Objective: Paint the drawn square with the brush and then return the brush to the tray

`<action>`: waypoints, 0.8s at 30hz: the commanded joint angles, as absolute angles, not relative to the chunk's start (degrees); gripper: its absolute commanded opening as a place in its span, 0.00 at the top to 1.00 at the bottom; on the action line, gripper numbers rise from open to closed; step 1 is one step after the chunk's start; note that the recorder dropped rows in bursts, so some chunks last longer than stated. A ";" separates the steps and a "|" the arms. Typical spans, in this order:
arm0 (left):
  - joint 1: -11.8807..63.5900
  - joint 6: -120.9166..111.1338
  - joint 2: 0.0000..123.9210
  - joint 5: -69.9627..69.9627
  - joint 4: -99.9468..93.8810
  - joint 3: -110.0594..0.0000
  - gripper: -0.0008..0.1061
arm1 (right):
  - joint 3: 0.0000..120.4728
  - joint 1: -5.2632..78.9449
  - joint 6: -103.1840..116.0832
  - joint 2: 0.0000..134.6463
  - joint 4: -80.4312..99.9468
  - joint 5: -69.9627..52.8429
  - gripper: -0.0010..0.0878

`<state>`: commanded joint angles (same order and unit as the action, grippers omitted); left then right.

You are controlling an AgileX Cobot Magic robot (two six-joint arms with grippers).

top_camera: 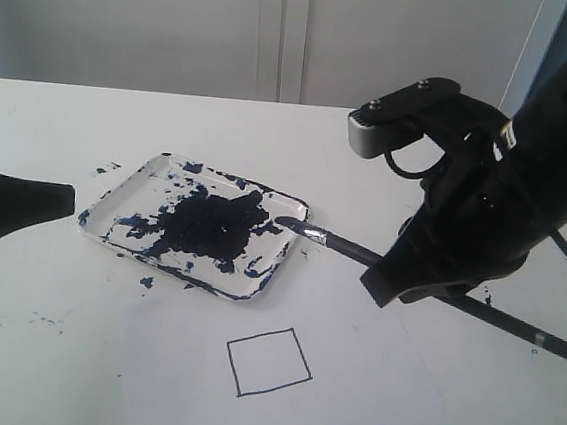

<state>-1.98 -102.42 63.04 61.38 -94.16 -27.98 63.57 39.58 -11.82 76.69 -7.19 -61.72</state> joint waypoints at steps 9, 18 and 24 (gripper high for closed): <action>-1.98 -103.72 64.78 57.95 -94.15 -27.98 0.54 | 63.57 39.58 -11.96 76.69 -7.19 -61.12 0.99; -1.98 -103.88 64.78 58.97 -91.68 -27.98 0.05 | 63.57 39.58 -12.37 76.69 -7.19 -61.45 0.99; -1.98 -95.75 64.78 66.35 -91.68 -27.98 0.05 | 63.23 39.58 -12.61 76.69 -7.19 -61.71 0.99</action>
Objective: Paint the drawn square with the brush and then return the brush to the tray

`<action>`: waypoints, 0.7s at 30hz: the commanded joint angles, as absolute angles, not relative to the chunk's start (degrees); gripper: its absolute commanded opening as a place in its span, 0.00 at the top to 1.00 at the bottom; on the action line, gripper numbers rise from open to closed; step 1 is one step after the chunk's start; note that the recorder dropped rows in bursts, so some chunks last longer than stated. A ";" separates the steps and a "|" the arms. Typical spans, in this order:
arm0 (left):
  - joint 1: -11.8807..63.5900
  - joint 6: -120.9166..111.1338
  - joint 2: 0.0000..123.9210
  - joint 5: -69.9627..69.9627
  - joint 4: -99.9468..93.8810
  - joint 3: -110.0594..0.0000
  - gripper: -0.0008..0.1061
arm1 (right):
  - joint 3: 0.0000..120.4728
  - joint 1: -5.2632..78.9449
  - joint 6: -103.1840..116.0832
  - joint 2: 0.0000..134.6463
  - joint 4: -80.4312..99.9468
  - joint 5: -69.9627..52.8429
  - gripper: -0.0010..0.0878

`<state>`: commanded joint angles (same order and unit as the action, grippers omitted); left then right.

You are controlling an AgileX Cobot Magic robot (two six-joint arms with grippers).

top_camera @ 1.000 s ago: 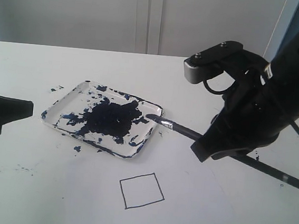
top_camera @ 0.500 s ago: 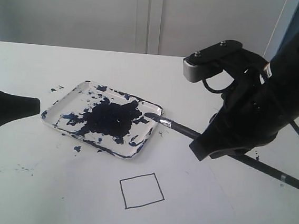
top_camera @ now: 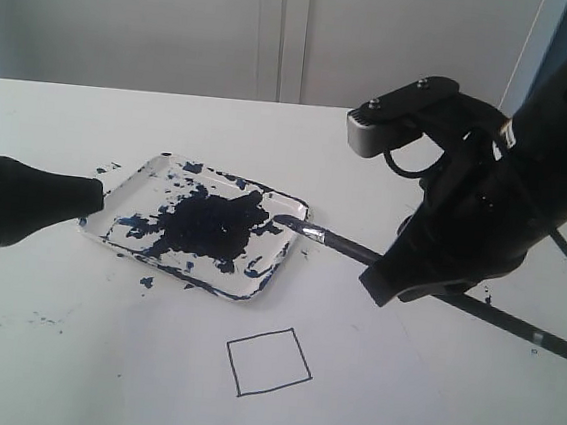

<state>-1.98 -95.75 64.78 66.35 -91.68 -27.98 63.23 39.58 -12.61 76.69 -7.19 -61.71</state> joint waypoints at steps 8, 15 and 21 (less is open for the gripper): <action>1.01 -94.43 64.78 56.85 -98.26 -28.08 0.05 | 63.23 39.58 -13.13 76.69 -7.19 -61.15 0.99; 16.69 -92.85 64.90 37.99 -99.95 -28.08 0.05 | 63.23 39.58 -13.29 76.69 -7.19 -61.80 0.99; 27.19 -91.96 68.68 23.87 -99.95 -28.08 0.05 | 63.23 39.58 -13.29 76.69 -7.19 -64.47 0.99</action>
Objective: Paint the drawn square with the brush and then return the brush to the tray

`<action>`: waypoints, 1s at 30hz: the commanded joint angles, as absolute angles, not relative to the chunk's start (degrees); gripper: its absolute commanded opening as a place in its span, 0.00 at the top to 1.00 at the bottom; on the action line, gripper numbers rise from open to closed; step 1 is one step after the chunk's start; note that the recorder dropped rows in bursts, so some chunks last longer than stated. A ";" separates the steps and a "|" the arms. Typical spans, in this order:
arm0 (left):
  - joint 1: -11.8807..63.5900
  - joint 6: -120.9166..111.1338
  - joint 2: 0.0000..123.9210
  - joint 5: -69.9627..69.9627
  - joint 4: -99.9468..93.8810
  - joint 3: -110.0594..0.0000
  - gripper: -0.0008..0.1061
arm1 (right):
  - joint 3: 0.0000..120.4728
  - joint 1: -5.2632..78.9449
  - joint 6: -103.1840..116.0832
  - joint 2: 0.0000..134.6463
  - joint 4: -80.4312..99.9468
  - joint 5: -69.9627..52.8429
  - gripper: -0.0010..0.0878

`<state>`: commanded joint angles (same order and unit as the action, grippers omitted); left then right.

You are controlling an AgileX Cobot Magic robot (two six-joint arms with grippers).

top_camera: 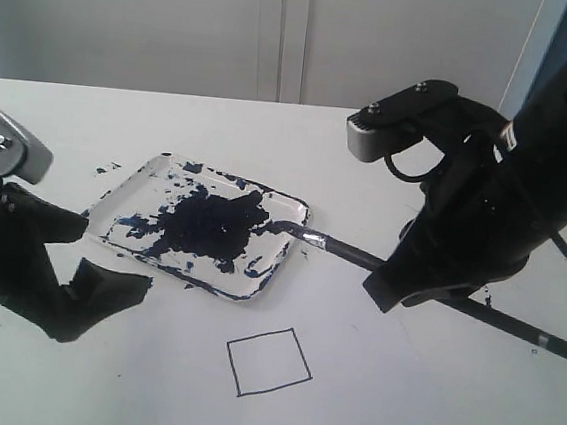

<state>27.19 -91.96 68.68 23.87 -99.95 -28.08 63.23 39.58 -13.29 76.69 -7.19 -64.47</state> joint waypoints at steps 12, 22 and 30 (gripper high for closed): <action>35.05 -89.92 79.95 9.93 -99.95 -29.39 0.05 | 63.23 39.58 -13.29 76.69 -8.27 -65.39 0.99; 35.60 -88.23 87.76 17.21 -99.95 -35.26 0.05 | 63.23 41.35 -13.29 80.75 -10.48 -67.35 0.99; 39.51 -87.21 93.02 8.72 -99.95 -35.43 0.05 | 63.23 41.62 -13.29 85.60 -10.05 -67.61 0.99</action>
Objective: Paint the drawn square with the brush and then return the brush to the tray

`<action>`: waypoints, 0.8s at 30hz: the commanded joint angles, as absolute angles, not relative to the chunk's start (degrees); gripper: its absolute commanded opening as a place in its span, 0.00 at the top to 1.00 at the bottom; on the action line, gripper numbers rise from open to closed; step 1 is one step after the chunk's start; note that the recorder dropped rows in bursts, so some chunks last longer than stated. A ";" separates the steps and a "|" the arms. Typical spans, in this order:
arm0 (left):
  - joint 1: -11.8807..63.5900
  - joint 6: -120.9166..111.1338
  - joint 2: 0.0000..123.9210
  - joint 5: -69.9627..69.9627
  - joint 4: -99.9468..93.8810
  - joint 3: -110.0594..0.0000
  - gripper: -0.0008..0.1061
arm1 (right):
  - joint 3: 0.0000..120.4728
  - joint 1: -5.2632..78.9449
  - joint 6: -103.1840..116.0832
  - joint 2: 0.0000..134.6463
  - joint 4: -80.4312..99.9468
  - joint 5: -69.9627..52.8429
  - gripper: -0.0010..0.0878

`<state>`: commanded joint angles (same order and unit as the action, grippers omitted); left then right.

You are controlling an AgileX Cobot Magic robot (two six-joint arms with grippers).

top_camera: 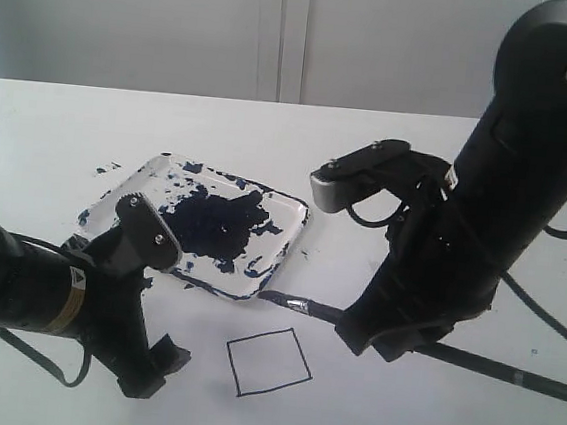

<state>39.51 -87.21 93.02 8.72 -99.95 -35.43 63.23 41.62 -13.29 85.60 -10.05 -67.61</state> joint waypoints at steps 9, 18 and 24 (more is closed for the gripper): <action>40.83 -87.33 94.40 6.35 -99.95 -35.43 0.05 | 63.23 41.62 -13.29 86.52 -10.38 -68.73 0.99; 40.73 -87.56 94.40 6.24 -99.95 -35.43 0.05 | 63.23 42.99 -13.29 87.12 -11.01 -68.74 0.99; 40.73 -88.48 94.40 6.43 -99.95 -35.43 0.05 | 63.23 45.74 -12.43 91.49 -10.79 -66.90 0.99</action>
